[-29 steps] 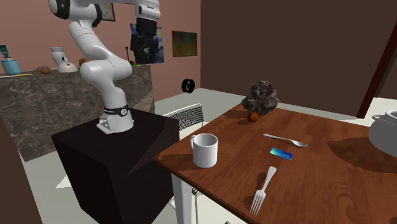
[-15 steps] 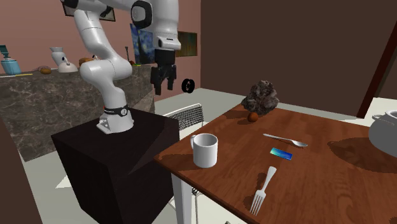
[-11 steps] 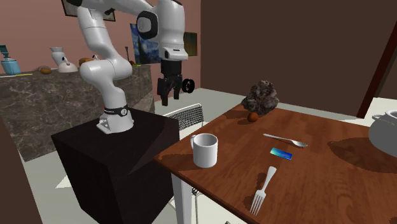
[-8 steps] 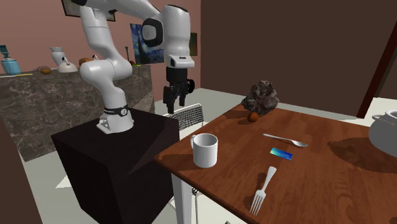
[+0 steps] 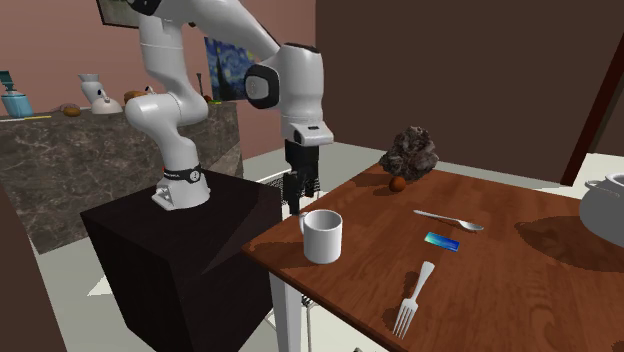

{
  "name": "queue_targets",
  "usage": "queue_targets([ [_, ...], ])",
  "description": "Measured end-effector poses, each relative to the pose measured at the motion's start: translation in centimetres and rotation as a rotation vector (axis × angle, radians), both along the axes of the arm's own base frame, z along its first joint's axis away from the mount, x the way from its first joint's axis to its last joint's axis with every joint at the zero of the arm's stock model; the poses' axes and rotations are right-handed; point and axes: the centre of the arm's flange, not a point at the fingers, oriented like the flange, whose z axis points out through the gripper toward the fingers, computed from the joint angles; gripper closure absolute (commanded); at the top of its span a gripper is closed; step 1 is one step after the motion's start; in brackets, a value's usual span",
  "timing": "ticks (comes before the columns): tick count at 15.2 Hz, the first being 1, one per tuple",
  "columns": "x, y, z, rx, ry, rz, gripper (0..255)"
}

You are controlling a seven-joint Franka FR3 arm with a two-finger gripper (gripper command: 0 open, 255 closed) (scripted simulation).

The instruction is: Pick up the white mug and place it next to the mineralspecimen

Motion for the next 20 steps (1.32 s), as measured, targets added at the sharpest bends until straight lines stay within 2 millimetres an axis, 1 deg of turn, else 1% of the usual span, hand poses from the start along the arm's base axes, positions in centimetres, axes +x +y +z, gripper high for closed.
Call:
queue_targets([
  [2,2.2,-0.5,-1.4,0.005,-0.012,-0.003,0],
  [3,3.3,-0.7,-2.4,0.008,-0.017,-0.004,0],
  [4,3.9,-1.1,-2.9,0.009,-0.019,-0.005,0],
  [7,4.3,-1.2,-4.5,0.011,-0.023,-0.006,0],
  [12,4.4,-1.1,-7.2,0.011,-0.023,-0.006,0],
  [18,4.4,-1.1,-7.6,0.011,-0.023,-0.006,0],
  [19,4.4,-1.1,-7.6,0.011,-0.023,-0.006,255],
  [20,4.4,-1.1,-7.6,0.011,-0.023,-0.006,255],
])
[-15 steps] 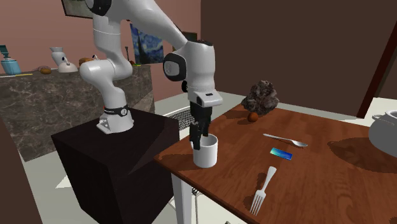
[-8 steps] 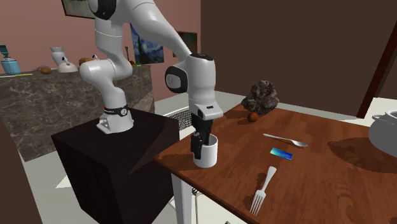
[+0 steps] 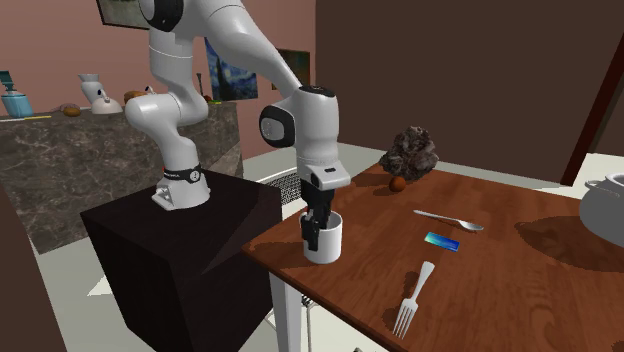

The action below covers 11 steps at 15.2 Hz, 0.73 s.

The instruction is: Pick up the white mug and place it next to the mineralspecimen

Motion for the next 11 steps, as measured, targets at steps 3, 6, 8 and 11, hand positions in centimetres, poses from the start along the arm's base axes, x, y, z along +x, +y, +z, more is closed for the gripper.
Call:
queue_targets([
  [3,0.01,0.00,0.02,0.000,-0.001,0.000,255],
  [6,0.02,0.00,0.05,0.000,-0.001,0.000,255],
  [8,0.02,0.00,0.04,0.000,-0.001,0.000,255],
  [11,0.02,-0.02,0.61,0.000,0.000,0.000,255],
])
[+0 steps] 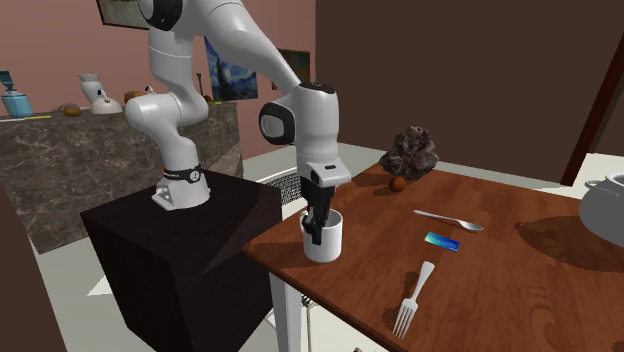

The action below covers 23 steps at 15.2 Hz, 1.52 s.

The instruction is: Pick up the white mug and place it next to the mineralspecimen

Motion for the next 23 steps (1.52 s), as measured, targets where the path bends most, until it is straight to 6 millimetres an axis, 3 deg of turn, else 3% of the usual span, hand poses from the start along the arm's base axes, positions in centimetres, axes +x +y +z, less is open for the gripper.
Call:
queue_targets([
  [23,0.0,0.0,12.1,0.000,0.000,0.000,255],
])
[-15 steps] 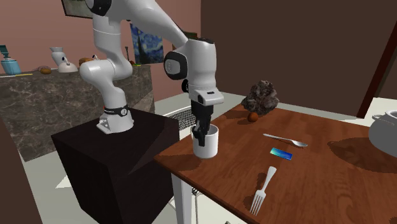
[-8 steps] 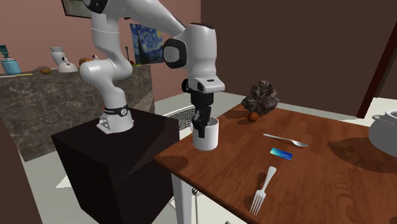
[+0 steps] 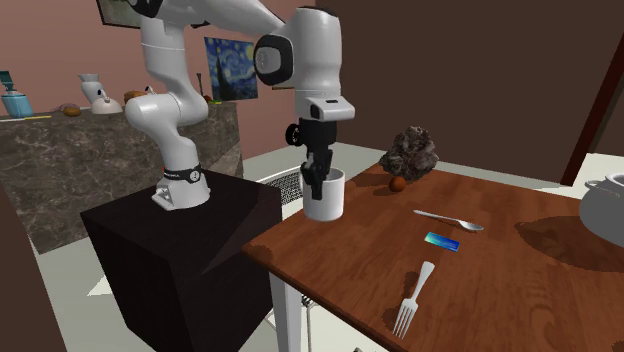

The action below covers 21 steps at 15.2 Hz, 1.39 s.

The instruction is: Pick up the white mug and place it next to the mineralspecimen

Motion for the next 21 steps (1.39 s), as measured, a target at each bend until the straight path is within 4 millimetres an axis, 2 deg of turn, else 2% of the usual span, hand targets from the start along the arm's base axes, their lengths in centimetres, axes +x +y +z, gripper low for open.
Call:
queue_targets([
  [21,0.1,0.0,11.1,0.000,0.000,0.000,255],
])
